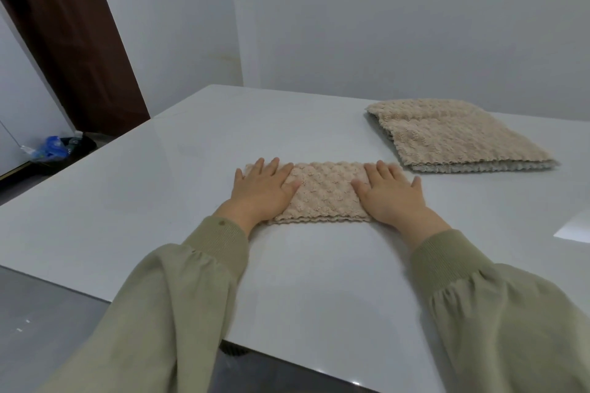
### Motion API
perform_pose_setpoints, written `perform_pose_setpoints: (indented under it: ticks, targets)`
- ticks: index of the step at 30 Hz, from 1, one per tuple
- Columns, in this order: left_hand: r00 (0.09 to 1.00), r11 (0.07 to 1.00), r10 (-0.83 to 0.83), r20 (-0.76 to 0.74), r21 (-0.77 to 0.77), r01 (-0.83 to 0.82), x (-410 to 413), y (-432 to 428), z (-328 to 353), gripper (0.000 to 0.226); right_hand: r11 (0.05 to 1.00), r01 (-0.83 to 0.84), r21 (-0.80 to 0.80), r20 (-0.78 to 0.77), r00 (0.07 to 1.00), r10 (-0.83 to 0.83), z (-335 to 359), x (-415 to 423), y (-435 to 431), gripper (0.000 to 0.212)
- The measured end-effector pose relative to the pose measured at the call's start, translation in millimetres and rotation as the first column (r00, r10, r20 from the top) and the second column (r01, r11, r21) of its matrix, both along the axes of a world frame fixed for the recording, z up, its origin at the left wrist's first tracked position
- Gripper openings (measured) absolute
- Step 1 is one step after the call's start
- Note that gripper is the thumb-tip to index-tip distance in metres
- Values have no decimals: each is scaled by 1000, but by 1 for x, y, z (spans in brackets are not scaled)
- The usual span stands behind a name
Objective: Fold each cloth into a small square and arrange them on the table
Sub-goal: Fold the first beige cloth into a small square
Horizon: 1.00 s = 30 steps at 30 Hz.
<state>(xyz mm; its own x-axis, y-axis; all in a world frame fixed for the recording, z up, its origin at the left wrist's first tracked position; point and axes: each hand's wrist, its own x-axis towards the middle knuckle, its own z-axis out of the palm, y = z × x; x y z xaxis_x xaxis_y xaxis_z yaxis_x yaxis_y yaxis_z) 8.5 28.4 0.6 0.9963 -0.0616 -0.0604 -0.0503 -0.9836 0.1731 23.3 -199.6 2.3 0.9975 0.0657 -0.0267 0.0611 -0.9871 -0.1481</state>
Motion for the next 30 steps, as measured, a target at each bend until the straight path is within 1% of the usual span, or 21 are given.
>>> perform_pose_setpoints:
  ticks: [2,4,6,7,8,9,10,12,13,14,15,16,17,19,20,21,22,23,25,28,30]
  targets:
    - [997,1000,10,71,4,-10,-2,0,0,55,1000,24,16,79,997,-25,-2,-2,2,62]
    - [971,999,-45,236,-1,47,-7,0,3,49,996,44,84,232,971,-62,-2,-6,0,55]
    - [884,970,-195,425,-47,237,-16,-3,9,41,985,-33,171,373,927,-34,0,-12,-3,46]
    - [843,937,-258,472,-90,337,-21,-5,11,39,974,-96,207,398,917,6,1,-16,-4,46]
    - [829,903,-304,470,-135,408,-26,-8,12,39,964,-146,222,387,921,50,1,-21,-3,48]
    - [841,885,-345,417,-155,439,-29,-11,12,43,966,-166,198,342,935,90,0,-28,-2,49]
    - [868,893,-374,328,-127,432,-32,-15,9,50,977,-161,138,279,953,118,-2,-34,-1,48]
    - [925,934,-358,125,45,355,-32,-17,1,61,991,-137,0,152,979,136,-7,-43,-3,51]
    - [939,940,-335,82,91,327,-32,-16,0,63,992,-120,-30,102,987,123,-6,-47,-6,53]
    - [945,947,-316,80,90,309,-31,-15,0,62,994,-102,-30,72,992,104,-5,-49,-8,55]
    - [948,954,-300,109,62,295,-30,-13,1,60,996,-87,-12,64,994,88,-3,-51,-11,55]
    - [947,961,-277,162,26,276,-30,-11,3,57,997,-76,12,93,993,75,-1,-52,-12,54]
    - [942,968,-244,232,1,251,-28,-8,3,53,996,-73,43,168,984,65,1,-52,-12,51]
    - [922,985,-161,353,-6,174,-24,-1,4,45,993,-93,77,406,912,54,5,-54,-9,37]
    - [921,991,-120,370,-14,135,-22,2,4,41,994,-87,69,495,868,41,6,-56,-5,30]
    - [929,994,-87,359,-30,105,-21,4,3,39,996,-71,56,522,852,31,8,-60,-1,24]
    - [942,995,-65,330,-49,86,-20,5,3,37,998,-49,49,491,871,19,11,-64,2,22]
    - [950,996,-51,307,-58,72,-21,5,3,36,999,-27,42,428,904,6,12,-68,6,25]
    - [951,998,-43,306,-25,53,-22,0,5,35,1000,-3,4,321,947,2,11,-71,12,32]
    - [948,993,-53,312,115,18,-22,-10,20,32,995,17,-100,326,945,17,11,-61,15,40]
    - [965,969,-97,243,244,36,-20,-16,34,30,995,8,-102,319,948,25,10,-48,12,42]
